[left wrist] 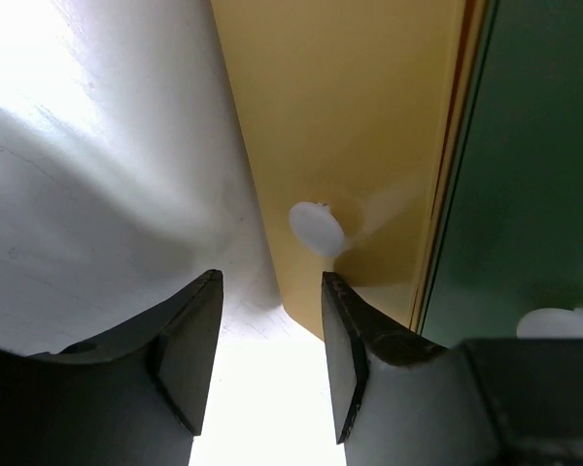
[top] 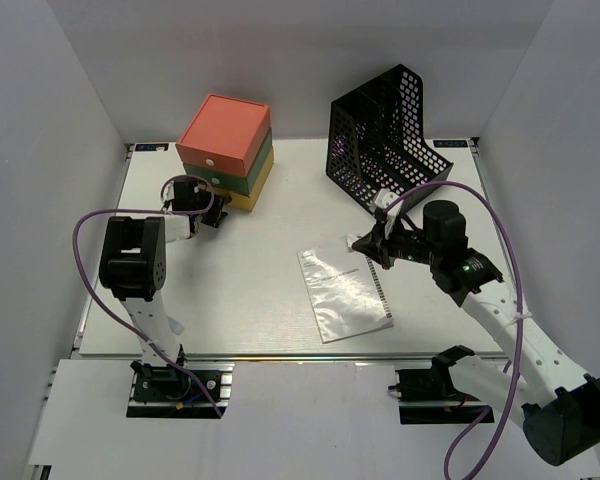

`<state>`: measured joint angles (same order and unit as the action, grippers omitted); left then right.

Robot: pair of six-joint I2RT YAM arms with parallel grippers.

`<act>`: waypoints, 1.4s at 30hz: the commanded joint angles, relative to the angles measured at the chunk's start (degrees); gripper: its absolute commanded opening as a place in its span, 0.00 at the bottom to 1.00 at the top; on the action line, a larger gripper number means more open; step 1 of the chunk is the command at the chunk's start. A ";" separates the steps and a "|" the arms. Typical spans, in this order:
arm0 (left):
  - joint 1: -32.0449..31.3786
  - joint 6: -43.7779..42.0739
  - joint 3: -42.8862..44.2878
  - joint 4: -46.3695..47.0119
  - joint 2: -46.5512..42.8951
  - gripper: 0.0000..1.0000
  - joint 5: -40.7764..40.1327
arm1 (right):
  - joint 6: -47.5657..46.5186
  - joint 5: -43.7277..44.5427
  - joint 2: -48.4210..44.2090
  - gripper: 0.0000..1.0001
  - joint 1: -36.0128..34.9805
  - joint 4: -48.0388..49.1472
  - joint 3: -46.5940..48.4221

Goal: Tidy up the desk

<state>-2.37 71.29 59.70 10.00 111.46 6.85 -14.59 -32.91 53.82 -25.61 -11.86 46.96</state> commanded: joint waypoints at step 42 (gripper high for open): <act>-10.45 -33.67 -28.32 -5.25 -52.22 0.86 33.75 | 0.26 10.13 24.82 0.86 6.88 -10.20 3.66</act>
<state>-10.44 38.85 32.64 7.25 60.80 42.00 -14.92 -26.57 76.49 -18.85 -21.10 49.80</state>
